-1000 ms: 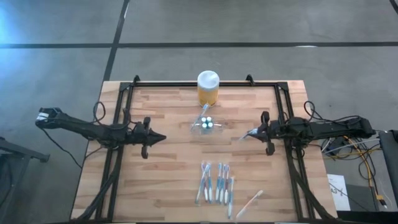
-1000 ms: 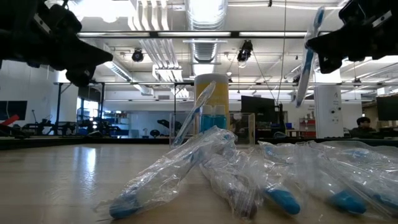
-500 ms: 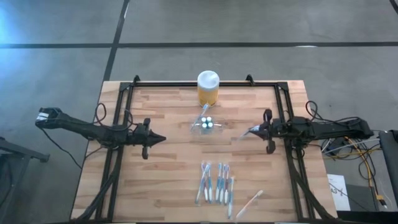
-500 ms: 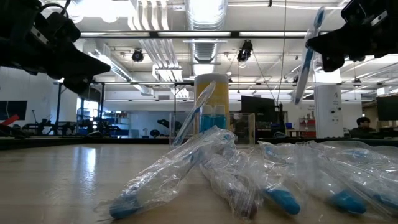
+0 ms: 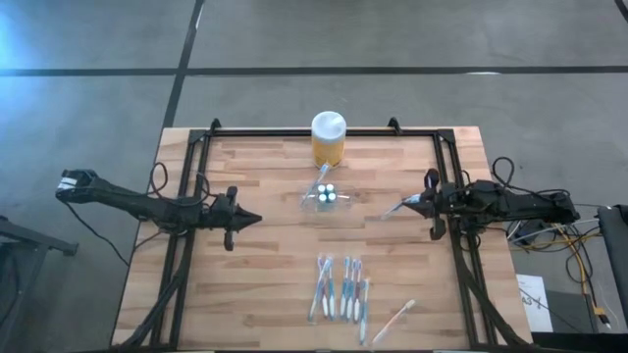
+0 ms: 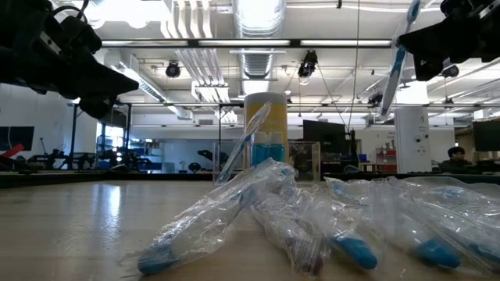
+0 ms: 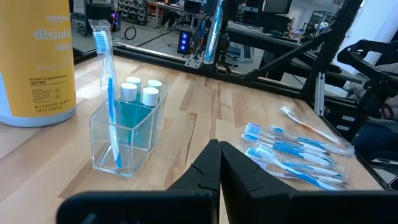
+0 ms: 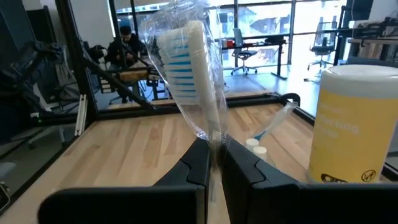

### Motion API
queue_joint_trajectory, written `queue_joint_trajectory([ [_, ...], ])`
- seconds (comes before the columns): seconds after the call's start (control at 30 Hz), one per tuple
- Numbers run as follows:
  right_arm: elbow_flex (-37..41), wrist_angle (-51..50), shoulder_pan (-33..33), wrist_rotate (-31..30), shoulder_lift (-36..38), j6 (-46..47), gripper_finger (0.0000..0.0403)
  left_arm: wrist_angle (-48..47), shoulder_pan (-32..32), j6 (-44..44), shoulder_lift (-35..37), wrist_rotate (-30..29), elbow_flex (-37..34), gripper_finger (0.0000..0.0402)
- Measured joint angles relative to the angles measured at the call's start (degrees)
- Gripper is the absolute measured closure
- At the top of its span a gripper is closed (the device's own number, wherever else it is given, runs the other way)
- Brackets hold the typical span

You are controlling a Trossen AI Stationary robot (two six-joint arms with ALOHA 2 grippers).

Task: Pick & Place toothbrushing station
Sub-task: Put the blue toothbrush into the right of the transparent organizer

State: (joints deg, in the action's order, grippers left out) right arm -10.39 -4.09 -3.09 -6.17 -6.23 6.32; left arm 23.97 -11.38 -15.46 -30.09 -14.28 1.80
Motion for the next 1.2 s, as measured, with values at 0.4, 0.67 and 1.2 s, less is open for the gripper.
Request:
queue_joint_trajectory([
  [0.4, 3.3, -0.5, 0.0, -3.4, -0.4, 4.1, 0.0387, 0.0, 0.0, -0.2, 0.0, -0.1, 0.0, 0.0392],
  [0.67, 1.8, 9.5, 0.2, -8.9, -8.5, 5.6, 0.0387, 0.0, 0.0, -0.2, 0.0, -1.1, 0.0, 0.0393],
  [1.2, -17.2, 25.8, 8.3, -4.1, -48.9, 1.0, 0.0387, 0.0, 0.0, -0.4, 0.0, -3.0, -0.1, 0.0394],
])
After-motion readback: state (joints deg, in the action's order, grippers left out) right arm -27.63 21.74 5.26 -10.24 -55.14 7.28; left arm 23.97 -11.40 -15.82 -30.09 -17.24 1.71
